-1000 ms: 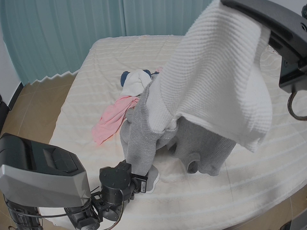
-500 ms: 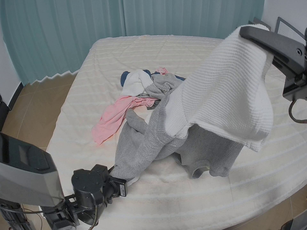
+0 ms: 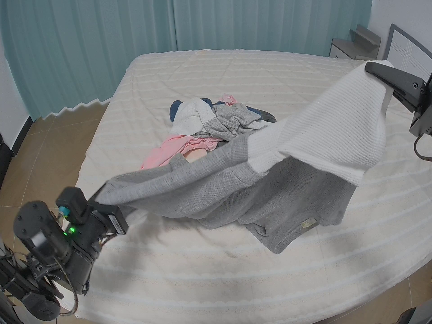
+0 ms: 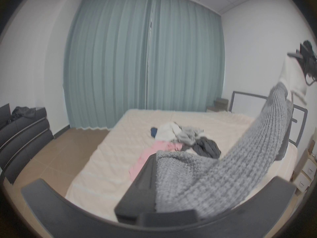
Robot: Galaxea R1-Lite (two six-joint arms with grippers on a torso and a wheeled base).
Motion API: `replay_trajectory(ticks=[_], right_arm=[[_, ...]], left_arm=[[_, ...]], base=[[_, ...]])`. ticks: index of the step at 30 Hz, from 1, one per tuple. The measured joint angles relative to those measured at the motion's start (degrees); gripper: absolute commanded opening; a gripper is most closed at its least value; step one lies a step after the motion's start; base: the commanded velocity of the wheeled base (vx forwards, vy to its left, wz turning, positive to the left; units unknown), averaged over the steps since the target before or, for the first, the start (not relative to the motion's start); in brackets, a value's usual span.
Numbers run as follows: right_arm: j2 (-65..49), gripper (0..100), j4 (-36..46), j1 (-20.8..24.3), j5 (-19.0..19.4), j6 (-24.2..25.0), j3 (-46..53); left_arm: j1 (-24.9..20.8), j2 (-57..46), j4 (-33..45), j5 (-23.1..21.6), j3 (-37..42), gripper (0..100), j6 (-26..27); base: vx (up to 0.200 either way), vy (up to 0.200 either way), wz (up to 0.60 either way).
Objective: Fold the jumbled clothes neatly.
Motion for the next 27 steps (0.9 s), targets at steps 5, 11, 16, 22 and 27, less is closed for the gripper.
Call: replay_trajectory(ticks=[5,11,16,22,27], right_arm=[[-1.3,0,0.3,-1.8,0.0,-1.2,-1.4],[-3.1,0,1.8,-2.5,-0.1,-2.6,-4.8],[-4.4,0,3.3,-2.7,-0.1,-3.4,-9.3],[-5.4,0,4.0,-2.8,0.1,-3.7,-13.4],[-6.3,0,4.8,-2.8,0.5,-4.7,-15.8]], left_arm=[[1.7,-5.6,4.3,-0.1,-6.8,0,2.6],[2.7,-11.9,17.0,-0.8,-15.6,0,3.5],[5.0,-16.6,28.9,-5.4,-24.2,0,3.8],[8.0,-20.6,40.8,-8.5,-35.2,0,3.9],[9.2,-22.6,47.5,-9.3,-45.5,0,4.6]], base=[[0.0,0.0,0.0],[0.0,0.0,0.0],[0.0,0.0,0.0],[0.0,0.0,0.0],[0.0,0.0,0.0]])
